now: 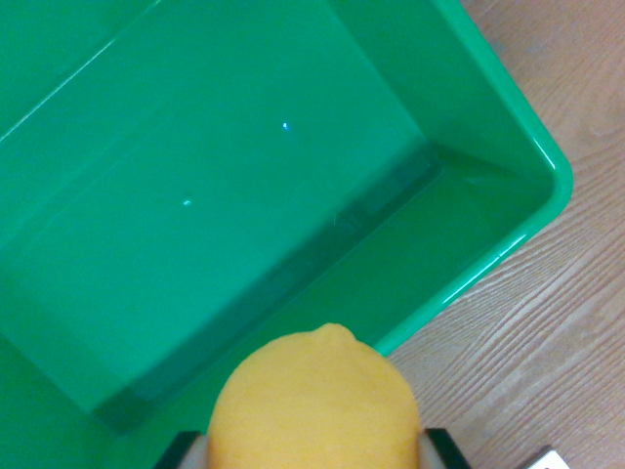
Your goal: Pick fruit
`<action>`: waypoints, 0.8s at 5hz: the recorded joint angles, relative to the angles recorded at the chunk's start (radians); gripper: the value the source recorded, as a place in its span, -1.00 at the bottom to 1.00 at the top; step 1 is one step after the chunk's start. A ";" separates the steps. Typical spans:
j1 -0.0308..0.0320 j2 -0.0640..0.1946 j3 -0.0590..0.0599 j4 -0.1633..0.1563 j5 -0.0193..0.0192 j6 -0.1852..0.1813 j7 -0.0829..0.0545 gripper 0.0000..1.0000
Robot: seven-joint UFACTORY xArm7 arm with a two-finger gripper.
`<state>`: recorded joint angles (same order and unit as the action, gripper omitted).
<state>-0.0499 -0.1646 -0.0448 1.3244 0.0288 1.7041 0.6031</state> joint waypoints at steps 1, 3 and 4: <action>0.0000 -0.003 0.000 0.007 -0.0003 0.010 0.000 1.00; 0.0001 -0.005 0.000 0.010 -0.0004 0.014 0.001 1.00; 0.0001 -0.005 0.000 0.010 -0.0004 0.014 0.001 1.00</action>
